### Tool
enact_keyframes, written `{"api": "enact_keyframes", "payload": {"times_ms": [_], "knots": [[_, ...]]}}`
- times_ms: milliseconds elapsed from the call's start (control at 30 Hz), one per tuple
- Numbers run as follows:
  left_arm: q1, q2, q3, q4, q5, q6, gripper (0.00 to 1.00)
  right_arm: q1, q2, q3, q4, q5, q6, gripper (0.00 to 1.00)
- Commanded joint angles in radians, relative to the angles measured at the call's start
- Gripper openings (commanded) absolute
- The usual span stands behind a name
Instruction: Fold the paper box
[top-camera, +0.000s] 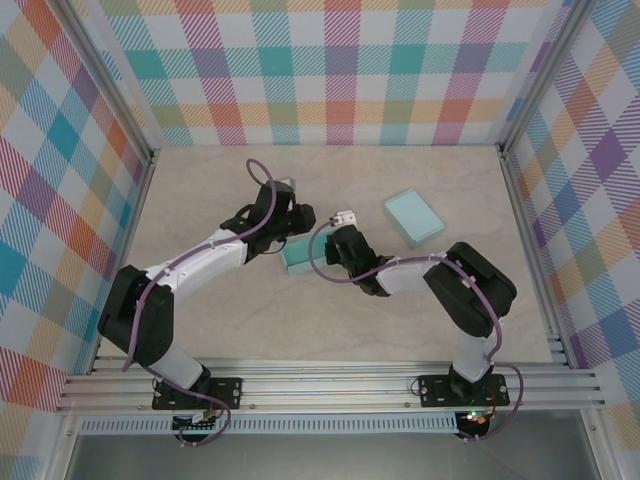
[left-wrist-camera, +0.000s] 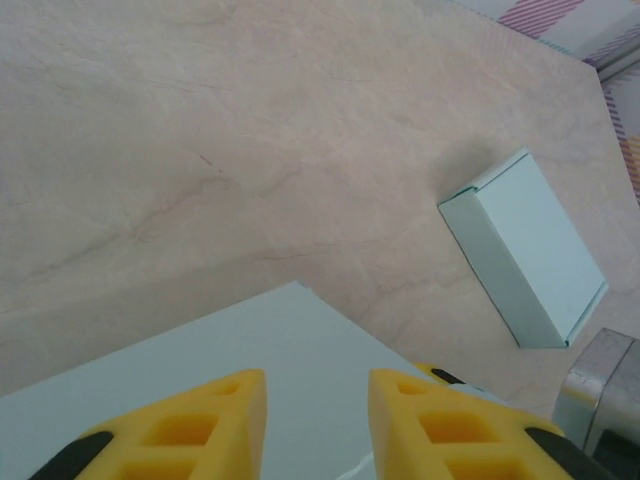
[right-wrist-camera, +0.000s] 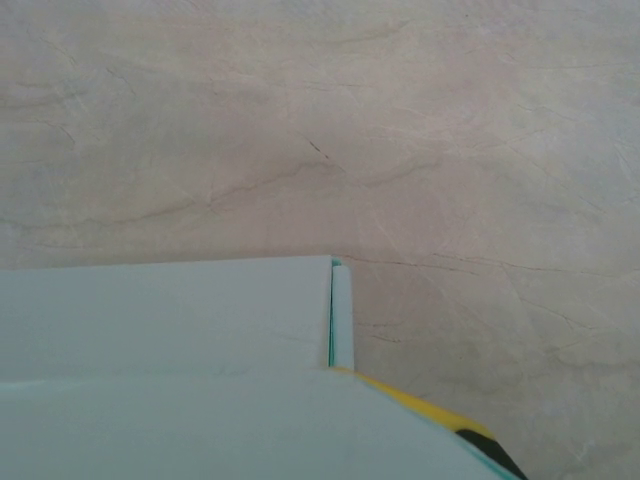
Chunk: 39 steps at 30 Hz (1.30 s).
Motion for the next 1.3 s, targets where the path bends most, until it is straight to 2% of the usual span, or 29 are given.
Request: {"api": "enact_keyframes", "payload": {"times_ms": [0, 300, 467, 733, 900, 1067, 1167, 1267], "knots": [[0.01, 0.034, -0.003, 0.023, 0.032, 0.002, 0.29, 0.021, -0.015, 0.0, -0.1, -0.006, -0.022, 0.09], [0.01, 0.07, -0.098, 0.107, 0.02, -0.033, 0.23, 0.035, -0.046, -0.005, -0.161, -0.005, -0.045, 0.19], [0.01, 0.068, -0.13, 0.124, 0.001, -0.035, 0.21, 0.056, -0.084, -0.026, -0.188, 0.002, -0.061, 0.32], [0.01, 0.068, -0.175, 0.157, -0.011, -0.05, 0.2, 0.076, -0.218, -0.083, -0.272, 0.012, -0.062, 0.6], [0.01, 0.071, -0.188, 0.172, -0.02, -0.051, 0.19, 0.079, -0.324, -0.119, -0.349, 0.001, -0.049, 0.71], [0.008, 0.06, -0.193, 0.176, -0.017, -0.048, 0.19, 0.075, -0.48, -0.09, -0.482, -0.006, -0.032, 0.75], [0.007, 0.054, -0.196, 0.175, -0.022, -0.047, 0.19, 0.037, -0.525, -0.019, -0.581, -0.022, 0.018, 0.76], [0.005, 0.046, -0.204, 0.174, -0.037, -0.045, 0.19, -0.034, -0.504, 0.082, -0.676, -0.123, 0.062, 0.78]]}}
